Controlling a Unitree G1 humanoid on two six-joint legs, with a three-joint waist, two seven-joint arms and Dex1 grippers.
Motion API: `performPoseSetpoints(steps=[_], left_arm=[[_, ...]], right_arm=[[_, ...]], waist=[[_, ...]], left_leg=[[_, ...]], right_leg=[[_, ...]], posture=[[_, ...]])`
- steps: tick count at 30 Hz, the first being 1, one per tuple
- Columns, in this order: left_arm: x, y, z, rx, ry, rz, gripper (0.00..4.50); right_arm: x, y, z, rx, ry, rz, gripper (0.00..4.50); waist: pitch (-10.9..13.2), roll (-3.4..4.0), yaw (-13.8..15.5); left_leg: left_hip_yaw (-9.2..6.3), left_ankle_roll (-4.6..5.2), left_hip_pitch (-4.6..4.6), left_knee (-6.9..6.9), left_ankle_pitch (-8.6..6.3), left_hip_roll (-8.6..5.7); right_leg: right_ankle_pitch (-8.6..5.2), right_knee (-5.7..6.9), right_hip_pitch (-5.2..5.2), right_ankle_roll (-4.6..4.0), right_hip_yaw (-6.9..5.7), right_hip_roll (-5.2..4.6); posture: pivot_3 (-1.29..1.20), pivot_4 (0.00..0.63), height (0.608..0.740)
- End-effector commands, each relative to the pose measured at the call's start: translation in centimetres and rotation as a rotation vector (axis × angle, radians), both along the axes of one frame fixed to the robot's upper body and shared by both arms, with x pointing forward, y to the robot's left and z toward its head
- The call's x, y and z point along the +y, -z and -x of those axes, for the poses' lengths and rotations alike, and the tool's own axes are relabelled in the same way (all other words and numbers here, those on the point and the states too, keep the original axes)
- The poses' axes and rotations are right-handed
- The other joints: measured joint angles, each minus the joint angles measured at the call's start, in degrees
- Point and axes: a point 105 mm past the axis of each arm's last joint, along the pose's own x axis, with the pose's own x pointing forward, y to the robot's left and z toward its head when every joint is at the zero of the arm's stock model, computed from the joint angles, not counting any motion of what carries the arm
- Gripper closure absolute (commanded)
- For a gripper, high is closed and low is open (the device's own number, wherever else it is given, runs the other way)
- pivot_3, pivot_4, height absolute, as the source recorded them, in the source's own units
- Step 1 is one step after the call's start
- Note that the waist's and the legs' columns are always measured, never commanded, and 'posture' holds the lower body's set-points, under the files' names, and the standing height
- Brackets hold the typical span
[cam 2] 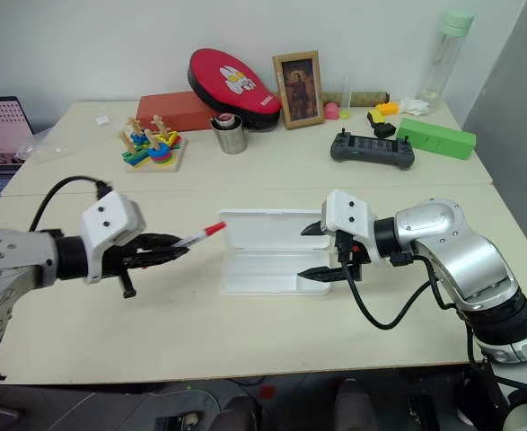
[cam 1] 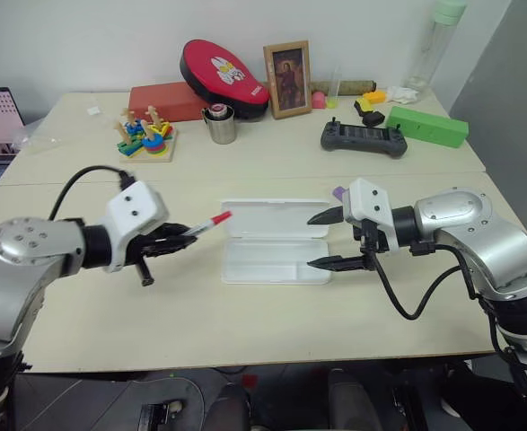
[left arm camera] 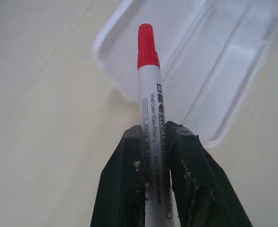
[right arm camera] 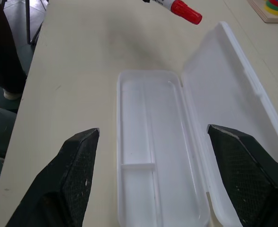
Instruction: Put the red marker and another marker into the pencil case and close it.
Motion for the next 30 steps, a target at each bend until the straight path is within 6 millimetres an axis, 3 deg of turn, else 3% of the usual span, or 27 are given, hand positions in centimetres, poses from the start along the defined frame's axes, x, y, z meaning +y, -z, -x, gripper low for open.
performPoseSetpoints(steps=[1,9,15,21,23,30], left_arm=[[-1.5,0.7,-1.0,0.019,0.03,-0.007,4.1],[-4.4,3.0,-2.6,-0.007,0.181,-0.081,4.1],[-6.3,4.4,-4.4,0.001,0.196,-0.061,4.1],[-8.3,5.4,-4.8,0.002,0.267,-0.084,4.1],[-8.7,5.8,-4.7,-0.001,0.295,-0.102,3.39],[-9.2,5.6,-5.1,-0.035,0.308,-0.111,1.93]], right_arm=[[0.2,-0.9,0.1,-0.044,-0.025,-0.004,0.69],[-0.2,-0.9,0.1,-0.044,-0.011,0.007,0.69],[-0.4,-0.8,0.1,-0.043,-0.005,0.008,0.69],[-0.5,-0.9,0.1,-0.044,0.002,0.008,0.69],[-0.6,-0.9,0.2,-0.043,0.004,0.006,0.69],[-0.6,-0.9,0.1,-0.042,0.008,0.001,0.69]], waist=[[0.0,0.01,0.1],[0.0,0.01,0.0],[0.0,0.0,0.2],[0.0,0.0,0.1],[0.0,0.0,0.1],[0.0,0.0,0.1]], left_leg=[[0.01,0.0,0.01,0.0,0.0,0.0],[0.01,-0.1,-0.03,0.0,0.06,0.0],[-0.01,-0.1,-0.08,0.0,0.06,0.0],[0.01,-0.1,-0.05,0.02,0.07,-0.01],[0.01,-0.1,-0.06,0.04,0.07,-0.01],[0.01,-0.1,-0.05,0.05,0.07,-0.01]], right_leg=[[0.0,0.0,0.02,0.0,0.0,0.0],[0.0,-0.1,0.01,0.0,0.0,0.02],[0.0,-0.15,0.01,0.0,-0.04,0.01],[0.0,-0.11,0.02,0.0,-0.03,0.0],[0.0,-0.11,0.02,0.0,-0.03,0.0],[0.0,-0.09,0.02,0.0,-0.02,0.0]], posture=[[0.0,0.15,0.74],[0.0,0.15,0.74],[0.0,0.15,0.74],[0.0,0.15,0.74],[0.0,0.15,0.74],[0.0,0.15,0.74]])
